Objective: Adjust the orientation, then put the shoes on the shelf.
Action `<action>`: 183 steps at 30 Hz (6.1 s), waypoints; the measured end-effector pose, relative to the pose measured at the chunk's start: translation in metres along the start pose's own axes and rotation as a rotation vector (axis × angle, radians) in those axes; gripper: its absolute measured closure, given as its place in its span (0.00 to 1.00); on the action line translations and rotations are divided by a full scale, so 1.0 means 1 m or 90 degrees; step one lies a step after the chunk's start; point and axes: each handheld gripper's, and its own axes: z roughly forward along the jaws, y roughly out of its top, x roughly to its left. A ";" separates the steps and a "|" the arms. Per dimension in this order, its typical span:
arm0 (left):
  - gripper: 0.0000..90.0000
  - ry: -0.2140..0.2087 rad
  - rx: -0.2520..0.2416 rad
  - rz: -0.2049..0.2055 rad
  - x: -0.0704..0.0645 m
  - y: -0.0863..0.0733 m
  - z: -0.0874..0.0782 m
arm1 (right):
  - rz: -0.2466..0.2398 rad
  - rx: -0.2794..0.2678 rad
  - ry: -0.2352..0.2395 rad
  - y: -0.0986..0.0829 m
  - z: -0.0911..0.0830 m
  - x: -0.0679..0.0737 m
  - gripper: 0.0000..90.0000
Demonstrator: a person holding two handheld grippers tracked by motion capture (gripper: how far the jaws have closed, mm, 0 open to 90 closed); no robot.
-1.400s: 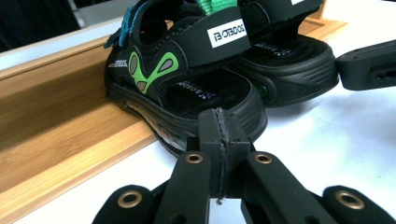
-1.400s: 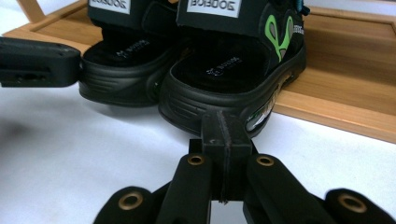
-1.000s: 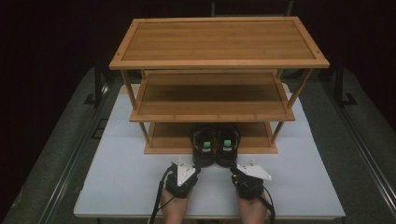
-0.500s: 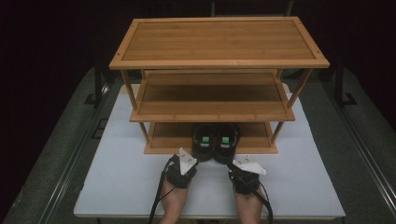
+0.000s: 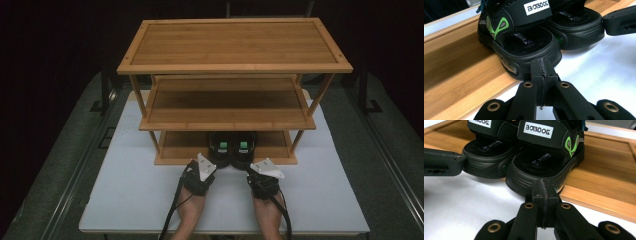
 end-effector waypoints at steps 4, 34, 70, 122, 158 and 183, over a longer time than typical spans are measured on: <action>1.00 -0.001 0.002 0.004 -0.001 0.003 0.004 | 0.004 0.001 -0.003 0.002 0.004 -0.004 1.00; 1.00 -0.008 0.015 0.005 0.008 0.005 0.008 | 0.020 0.006 0.013 0.005 0.010 -0.015 1.00; 1.00 -0.018 0.028 0.026 0.013 0.014 0.024 | 0.017 0.007 0.025 0.007 0.023 -0.015 1.00; 0.98 -0.073 0.022 0.007 0.034 -0.006 -0.030 | 0.050 0.025 0.111 -0.011 -0.025 -0.056 1.00; 0.97 -0.059 0.029 0.010 0.052 -0.025 -0.056 | 0.049 0.037 0.123 -0.025 -0.056 -0.078 1.00; 0.97 -0.057 0.034 0.002 0.068 -0.038 -0.074 | 0.047 0.032 0.126 -0.034 -0.070 -0.087 1.00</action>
